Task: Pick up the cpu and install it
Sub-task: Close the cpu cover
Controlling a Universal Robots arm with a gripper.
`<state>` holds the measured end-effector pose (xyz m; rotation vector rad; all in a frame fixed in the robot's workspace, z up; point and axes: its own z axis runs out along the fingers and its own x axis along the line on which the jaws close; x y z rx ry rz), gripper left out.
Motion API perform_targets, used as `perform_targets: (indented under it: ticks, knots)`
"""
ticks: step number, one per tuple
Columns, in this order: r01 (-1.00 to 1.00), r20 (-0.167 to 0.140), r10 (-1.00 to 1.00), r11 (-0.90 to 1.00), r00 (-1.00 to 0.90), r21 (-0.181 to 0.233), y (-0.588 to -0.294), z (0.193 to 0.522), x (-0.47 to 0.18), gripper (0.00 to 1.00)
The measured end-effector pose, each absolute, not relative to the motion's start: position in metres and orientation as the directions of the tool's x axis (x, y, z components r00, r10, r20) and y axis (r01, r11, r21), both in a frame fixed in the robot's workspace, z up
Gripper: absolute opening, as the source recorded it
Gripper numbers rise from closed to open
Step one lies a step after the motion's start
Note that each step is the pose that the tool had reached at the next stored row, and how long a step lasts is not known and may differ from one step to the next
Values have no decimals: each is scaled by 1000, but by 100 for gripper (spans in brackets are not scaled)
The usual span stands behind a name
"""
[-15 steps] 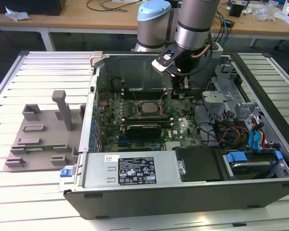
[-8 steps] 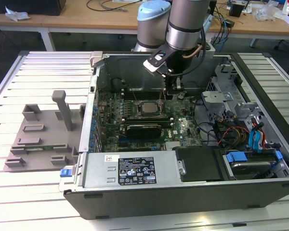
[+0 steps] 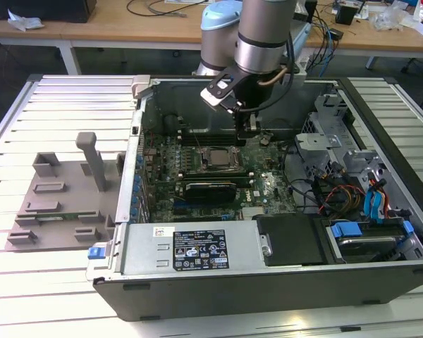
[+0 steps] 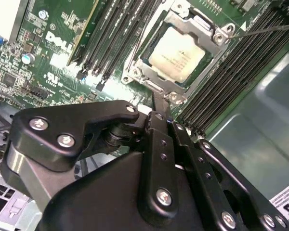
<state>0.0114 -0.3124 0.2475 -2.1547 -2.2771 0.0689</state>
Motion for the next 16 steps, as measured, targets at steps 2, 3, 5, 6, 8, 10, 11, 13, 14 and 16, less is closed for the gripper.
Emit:
perform_targets:
  ticks: [2, 3, 5, 6, 8, 10, 11, 13, 14, 16]
  knots:
    - [998, -26, 998, 55, -56, -36, -312, 245, 0, 11]
    - [998, -26, 998, 55, -56, -36, -312, 244, -4, 11]
    - [998, -26, 998, 55, -56, -36, -312, 241, -11, 11]
    - [998, -26, 998, 55, -56, -36, -312, 239, -14, 11]
    - [998, -26, 998, 55, -56, -36, -312, 234, -18, 11]
    - [998, -26, 998, 55, -56, -36, -312, 227, -23, 11]
    - [998, -26, 998, 55, -56, -36, -312, 225, -24, 11]
    - [998, -26, 998, 55, -56, -36, -312, 221, -26, 11]
    - [998, -26, 998, 55, -56, -36, -312, 220, -26, 11]
    - [998, -26, 998, 55, -56, -36, -312, 214, -29, 11]
